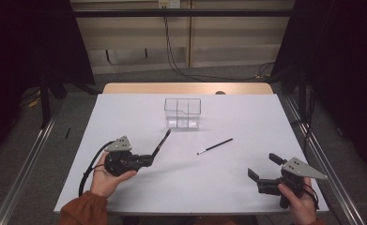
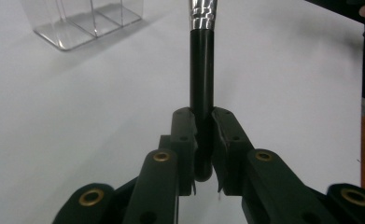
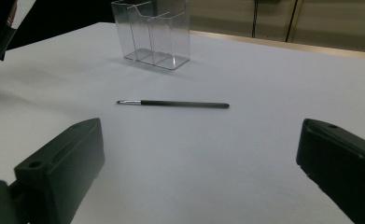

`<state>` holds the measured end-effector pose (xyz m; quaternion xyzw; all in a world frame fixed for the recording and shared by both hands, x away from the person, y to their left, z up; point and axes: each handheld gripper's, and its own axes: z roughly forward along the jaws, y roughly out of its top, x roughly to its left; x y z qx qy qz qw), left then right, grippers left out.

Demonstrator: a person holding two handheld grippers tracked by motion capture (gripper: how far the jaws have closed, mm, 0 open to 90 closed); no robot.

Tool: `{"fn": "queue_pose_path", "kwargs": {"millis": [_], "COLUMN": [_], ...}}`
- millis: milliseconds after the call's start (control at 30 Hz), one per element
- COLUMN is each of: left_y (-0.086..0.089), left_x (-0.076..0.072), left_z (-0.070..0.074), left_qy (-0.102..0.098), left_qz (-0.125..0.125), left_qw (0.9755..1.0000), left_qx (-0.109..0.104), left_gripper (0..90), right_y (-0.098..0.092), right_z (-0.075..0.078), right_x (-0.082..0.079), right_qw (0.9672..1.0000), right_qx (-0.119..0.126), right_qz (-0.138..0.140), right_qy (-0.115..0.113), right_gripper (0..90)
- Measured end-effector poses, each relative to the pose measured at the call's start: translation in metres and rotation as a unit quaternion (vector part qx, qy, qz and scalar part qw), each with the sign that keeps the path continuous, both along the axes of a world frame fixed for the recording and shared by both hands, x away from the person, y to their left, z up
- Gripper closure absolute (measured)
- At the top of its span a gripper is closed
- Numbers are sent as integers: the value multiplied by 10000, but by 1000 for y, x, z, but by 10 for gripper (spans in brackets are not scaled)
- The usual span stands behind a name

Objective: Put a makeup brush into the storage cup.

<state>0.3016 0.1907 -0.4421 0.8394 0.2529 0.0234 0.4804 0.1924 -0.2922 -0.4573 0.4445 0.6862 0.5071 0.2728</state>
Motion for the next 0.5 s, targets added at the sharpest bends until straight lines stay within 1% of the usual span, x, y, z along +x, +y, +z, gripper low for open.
{"fn": "queue_pose_path", "kwargs": {"millis": [67, 100, 133, 167, 200, 233, 267, 333, 367, 400, 433, 500], "left_y": [-1, -2, -3, -3, -3, -3, -3, -4, -4, -5, -6, -7], "left_x": [-2, -3, -4, -4, -5, -6, -6, -6, -7, -7, -8, -10], "left_z": [0, -1, -1, -2, -2, -1, -1, 0, 0, 0, 0, 1], "left_qy": [-9, -1, -44, -34, -65, -76, -12, -46, -21, -46, -59, -148], "left_qz": [-6, -44, -25, -53, -56, -32, -42, -11, -13, 4, 9, 41], "left_qw": [9999, 9998, 9999, 9998, 9998, 9998, 9997, 9996, 9995, 9995, 9994, 9993], "left_qx": [-150, -172, -161, -178, -182, -172, -228, -273, -321, -307, -341, -342], "left_gripper": [798, 798, 798, 798, 798, 798, 798, 798, 798, 798, 798, 798], "right_y": [0, 0, 0, 1, 1, 2, 2, 3, 4, 4, 4, 5], "right_z": [0, 0, 1, 1, 1, 1, 1, 1, 1, 2, 2, 2], "right_x": [-1, -1, -1, -1, -1, 0, 0, 0, 1, 1, 1, 2], "right_qw": [10000, 10000, 10000, 10000, 10000, 10000, 10000, 10000, 10000, 9999, 9999, 9998], "right_qx": [8, 7, 6, -6, -1, -6, -7, 8, 12, 13, -4, -13], "right_qz": [6, 8, 17, 21, 33, 40, 51, 66, 84, 97, 125, 185], "right_qy": [-7, -17, -23, -25, -37, -35, -35, -39, -42, -47, -50, -55], "right_gripper": [4, 4, 4, 4, 4, 4, 4, 4, 5, 5, 6, 8]}}
